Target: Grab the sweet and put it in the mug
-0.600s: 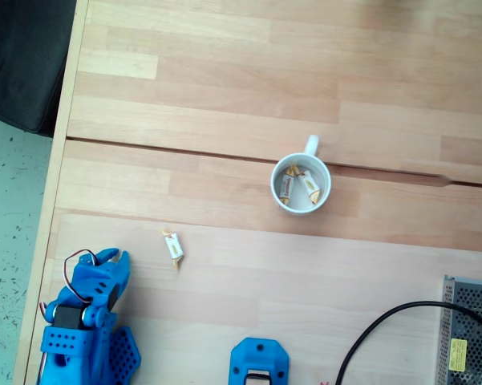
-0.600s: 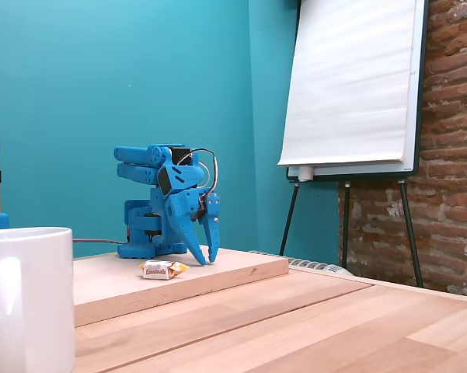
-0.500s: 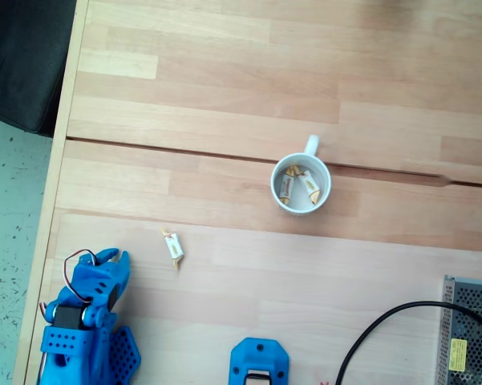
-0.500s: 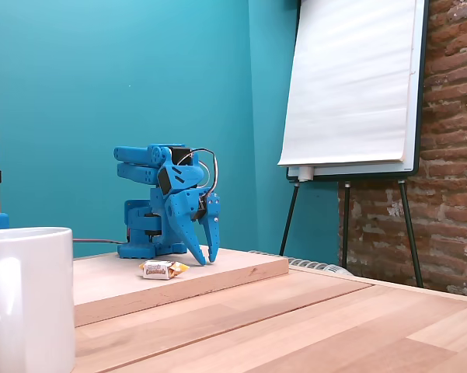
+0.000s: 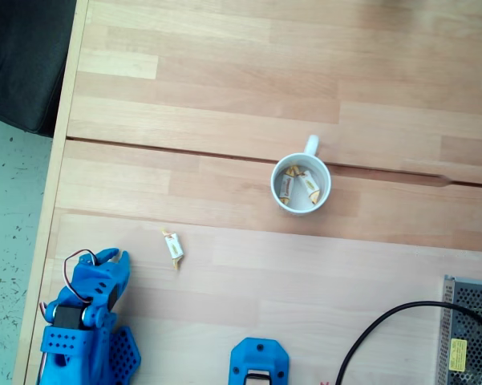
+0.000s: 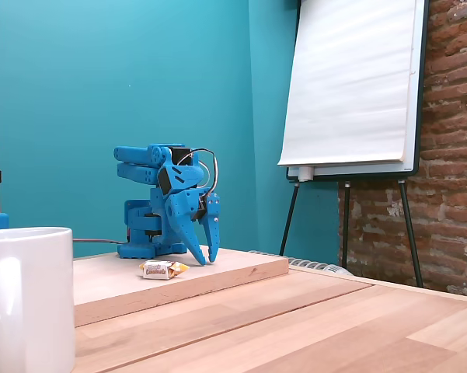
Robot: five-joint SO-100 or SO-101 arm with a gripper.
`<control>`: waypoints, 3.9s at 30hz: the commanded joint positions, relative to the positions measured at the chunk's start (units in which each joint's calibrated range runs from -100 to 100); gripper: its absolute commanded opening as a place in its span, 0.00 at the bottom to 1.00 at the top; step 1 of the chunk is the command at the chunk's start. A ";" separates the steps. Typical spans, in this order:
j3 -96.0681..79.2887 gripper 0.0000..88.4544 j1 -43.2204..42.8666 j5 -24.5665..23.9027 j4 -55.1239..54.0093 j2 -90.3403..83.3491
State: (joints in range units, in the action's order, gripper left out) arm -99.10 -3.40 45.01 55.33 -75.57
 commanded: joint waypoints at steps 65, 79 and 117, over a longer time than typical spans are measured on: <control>37.46 0.06 19.74 23.10 0.07 38.56; 38.35 0.07 21.70 25.89 -0.65 47.51; 48.17 0.07 21.55 23.59 0.32 57.84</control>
State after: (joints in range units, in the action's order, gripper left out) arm -54.28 17.87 68.74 55.17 -14.80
